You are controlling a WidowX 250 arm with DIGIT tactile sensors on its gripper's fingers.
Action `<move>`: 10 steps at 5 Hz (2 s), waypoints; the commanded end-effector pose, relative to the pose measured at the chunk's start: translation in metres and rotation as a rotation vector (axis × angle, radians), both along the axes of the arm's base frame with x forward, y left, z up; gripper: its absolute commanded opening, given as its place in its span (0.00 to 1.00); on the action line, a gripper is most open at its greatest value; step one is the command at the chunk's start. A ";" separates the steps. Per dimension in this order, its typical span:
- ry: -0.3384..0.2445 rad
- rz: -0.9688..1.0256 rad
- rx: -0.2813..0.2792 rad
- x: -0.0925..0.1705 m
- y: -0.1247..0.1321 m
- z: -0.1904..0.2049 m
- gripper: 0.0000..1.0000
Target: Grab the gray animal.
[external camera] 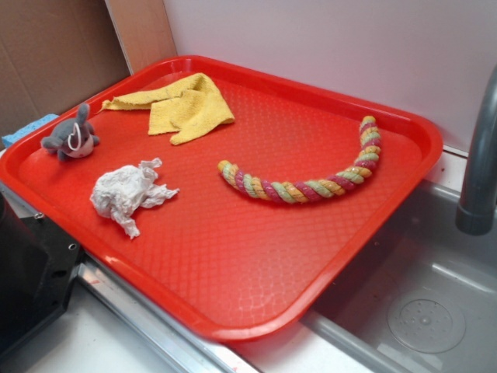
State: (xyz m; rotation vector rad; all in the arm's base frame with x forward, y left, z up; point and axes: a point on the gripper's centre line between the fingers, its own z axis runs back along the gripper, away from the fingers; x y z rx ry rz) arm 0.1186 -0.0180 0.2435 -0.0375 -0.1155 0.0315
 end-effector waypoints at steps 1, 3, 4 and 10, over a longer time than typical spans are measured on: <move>0.000 0.000 0.000 0.000 0.000 0.000 1.00; -0.031 0.309 -0.035 0.016 0.020 -0.014 1.00; -0.036 0.550 -0.039 0.028 0.035 -0.032 1.00; -0.187 1.342 0.152 0.040 0.132 -0.136 1.00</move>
